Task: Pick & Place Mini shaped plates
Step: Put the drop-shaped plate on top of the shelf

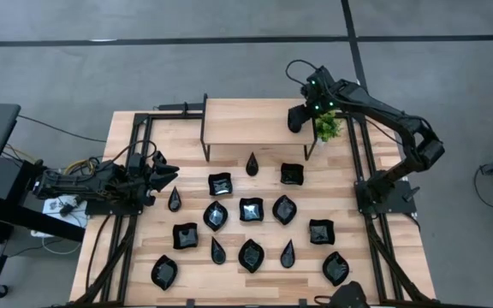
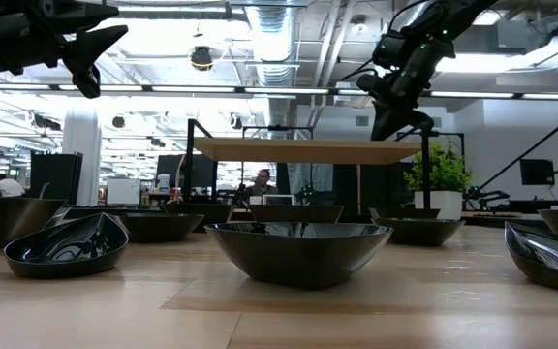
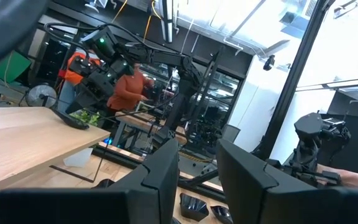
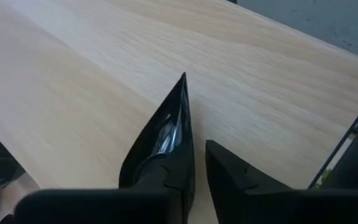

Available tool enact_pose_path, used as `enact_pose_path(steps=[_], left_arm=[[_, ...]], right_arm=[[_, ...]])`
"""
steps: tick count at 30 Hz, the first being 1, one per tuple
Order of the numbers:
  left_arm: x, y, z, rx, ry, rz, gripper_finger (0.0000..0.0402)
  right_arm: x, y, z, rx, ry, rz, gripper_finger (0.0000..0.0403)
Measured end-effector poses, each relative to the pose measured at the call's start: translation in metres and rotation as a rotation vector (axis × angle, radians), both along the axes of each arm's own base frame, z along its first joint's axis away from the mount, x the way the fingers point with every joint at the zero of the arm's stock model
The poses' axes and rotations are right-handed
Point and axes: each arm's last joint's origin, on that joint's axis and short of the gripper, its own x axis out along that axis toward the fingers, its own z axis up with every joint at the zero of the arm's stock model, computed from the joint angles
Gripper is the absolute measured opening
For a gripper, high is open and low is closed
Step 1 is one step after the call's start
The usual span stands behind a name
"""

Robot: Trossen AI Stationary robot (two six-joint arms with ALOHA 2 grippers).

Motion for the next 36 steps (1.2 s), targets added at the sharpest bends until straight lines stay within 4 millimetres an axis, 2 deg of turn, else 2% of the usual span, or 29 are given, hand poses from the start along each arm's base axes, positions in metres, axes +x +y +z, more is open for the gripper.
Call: enact_pose_path(steps=[9,17,21,24,27,30,36], left_arm=[[0.000,0.000,0.000,0.000,-0.004,0.000,0.0112],[0.000,0.000,0.001,-0.001,-0.007,0.000,0.0112],[0.000,0.000,0.001,0.000,-0.007,0.000,0.0112],[0.000,0.000,0.001,0.000,-0.007,0.000,0.0112],[0.000,0.000,0.001,0.000,-0.007,0.000,0.0112],[0.000,0.000,0.001,0.000,-0.008,0.000,0.0112],[0.000,0.000,0.001,-0.002,-0.012,0.005,0.0112]], right_arm=[[-0.004,-0.001,0.003,-0.019,-0.003,0.003,0.0059],[-0.013,0.015,0.031,-0.116,-0.082,0.043,0.0059],[0.000,0.030,0.034,-0.086,-0.147,0.157,0.0059],[0.018,0.038,0.027,-0.072,-0.140,0.222,0.0059],[0.033,0.042,0.018,-0.090,-0.083,0.261,0.0059],[0.046,0.044,0.020,-0.176,-0.013,0.272,0.0059],[0.067,0.039,0.030,-0.237,0.116,0.306,0.0059]])
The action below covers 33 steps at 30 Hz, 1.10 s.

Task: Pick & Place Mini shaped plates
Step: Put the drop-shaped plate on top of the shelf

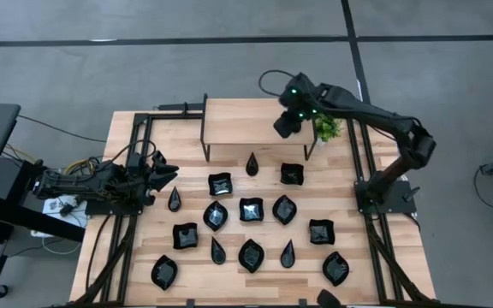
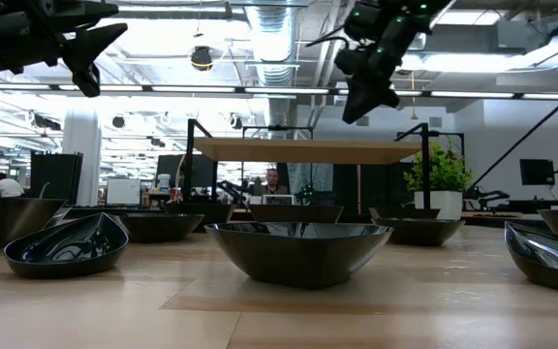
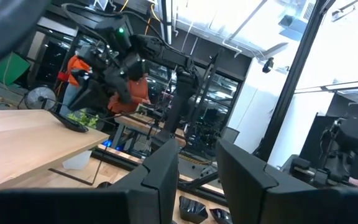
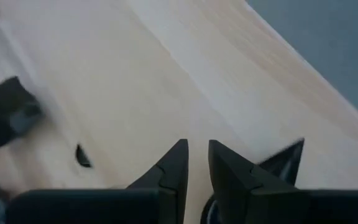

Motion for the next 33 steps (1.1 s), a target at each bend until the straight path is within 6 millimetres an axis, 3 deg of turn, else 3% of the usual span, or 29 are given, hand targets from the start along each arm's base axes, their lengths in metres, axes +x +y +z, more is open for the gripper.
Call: enact_pose_path(steps=[11,22,33], left_arm=[[0.000,0.001,0.000,-0.009,-0.002,0.024,0.0112],[0.000,0.001,0.000,-0.009,-0.002,0.024,0.0112],[0.000,0.001,0.000,-0.009,-0.002,0.023,0.0112]], right_arm=[[0.037,-0.031,-0.004,-0.025,0.203,0.016,0.0059],[0.026,-0.051,-0.006,0.014,0.306,-0.021,0.0059],[0.020,-0.054,-0.007,0.027,0.342,-0.025,0.0059]])
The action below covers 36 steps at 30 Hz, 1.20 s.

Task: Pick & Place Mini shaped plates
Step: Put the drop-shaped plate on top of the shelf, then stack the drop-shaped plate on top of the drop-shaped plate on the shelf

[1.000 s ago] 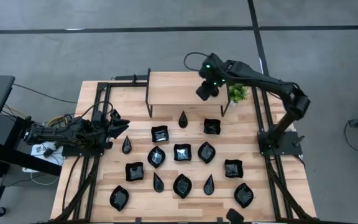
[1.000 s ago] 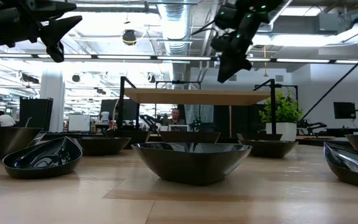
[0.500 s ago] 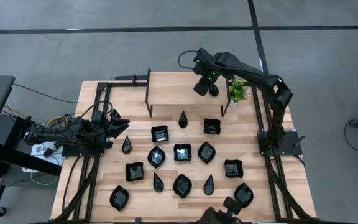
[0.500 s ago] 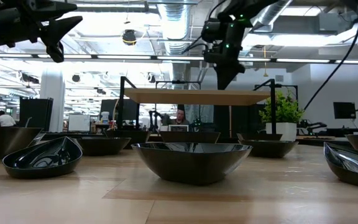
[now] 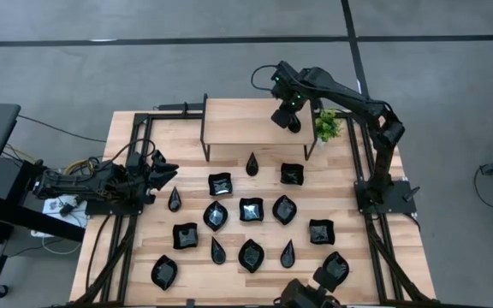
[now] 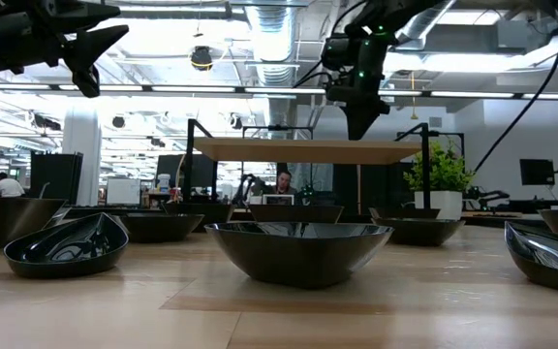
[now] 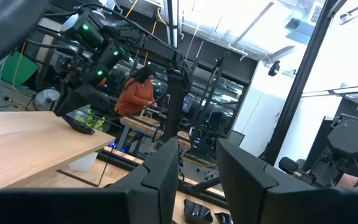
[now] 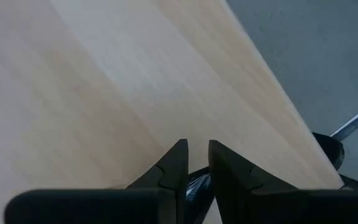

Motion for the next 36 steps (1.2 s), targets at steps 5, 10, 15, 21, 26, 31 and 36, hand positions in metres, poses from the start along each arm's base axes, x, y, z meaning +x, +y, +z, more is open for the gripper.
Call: enact_pose_path(steps=[5,10,15,21,26,31,36], left_arm=[[0.000,0.000,0.000,0.000,0.000,0.000,0.0112],[0.000,0.000,0.000,0.000,0.000,0.000,0.0112],[0.000,0.000,0.000,0.000,0.000,0.000,0.0112],[0.000,0.000,0.000,0.000,0.000,0.000,0.0112],[0.000,0.000,0.000,0.000,0.000,0.000,0.0112],[0.000,0.000,0.000,0.000,-0.001,0.000,0.0112],[0.000,0.000,0.000,0.000,0.000,0.000,0.0112]], right_arm=[[-0.001,0.000,0.000,-0.009,0.014,0.001,0.0059],[-0.001,-0.001,0.000,-0.017,0.016,-0.003,0.0059],[-0.002,-0.002,0.000,-0.024,0.022,-0.010,0.0059],[-0.003,-0.002,0.000,-0.021,0.028,-0.012,0.0059],[-0.006,-0.002,-0.001,-0.005,0.047,-0.017,0.0059],[-0.006,-0.002,0.003,-0.024,0.025,-0.018,0.0059],[-0.007,0.010,0.021,-0.054,-0.051,0.012,0.0059]])
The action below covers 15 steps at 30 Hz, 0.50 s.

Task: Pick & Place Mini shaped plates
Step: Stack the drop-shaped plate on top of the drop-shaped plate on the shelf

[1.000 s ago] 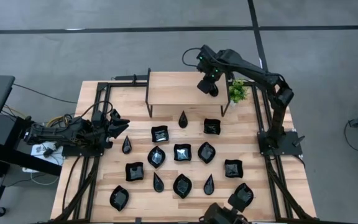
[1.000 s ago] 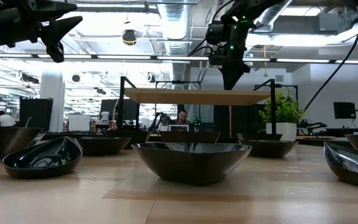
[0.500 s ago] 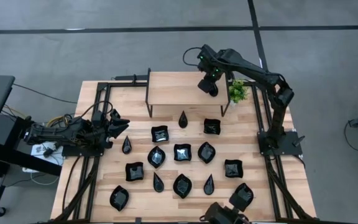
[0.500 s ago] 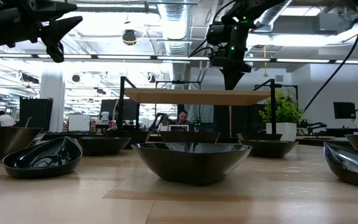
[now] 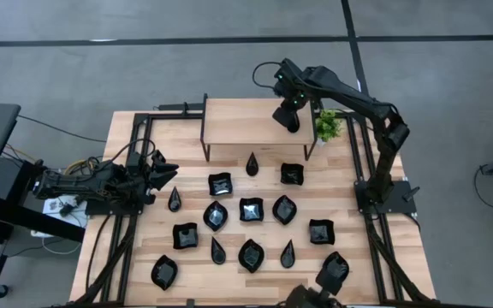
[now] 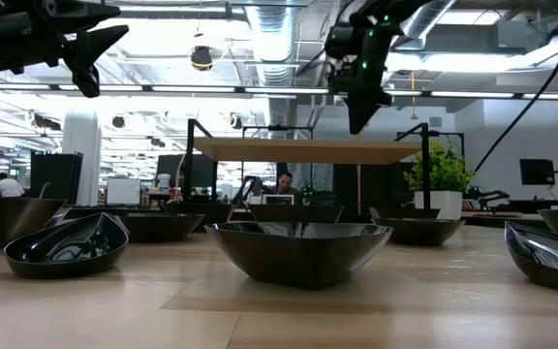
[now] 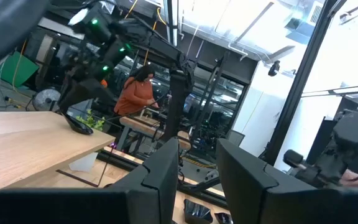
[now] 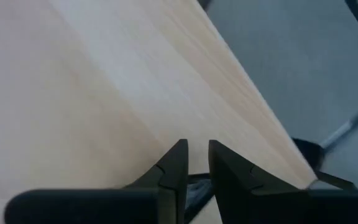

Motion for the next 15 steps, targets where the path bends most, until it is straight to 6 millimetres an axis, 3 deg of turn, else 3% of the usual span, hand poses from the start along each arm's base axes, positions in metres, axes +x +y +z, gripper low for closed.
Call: enact_pose_path(steps=[4,8,10,15], left_arm=[[0.000,0.000,0.000,0.000,0.000,0.000,0.0112],[0.000,0.000,0.000,0.000,0.000,0.000,0.0112],[0.000,0.000,0.000,0.000,-0.001,0.000,0.0112],[0.000,0.000,0.000,0.000,-0.004,0.000,0.0112]], right_arm=[[-0.001,0.026,0.024,0.053,-0.128,0.080,0.0059],[0.000,0.072,0.045,0.207,-0.251,0.291,0.0059],[0.000,0.096,0.050,0.281,-0.251,0.352,0.0059],[0.004,0.145,0.051,0.403,-0.211,0.319,0.0059]])
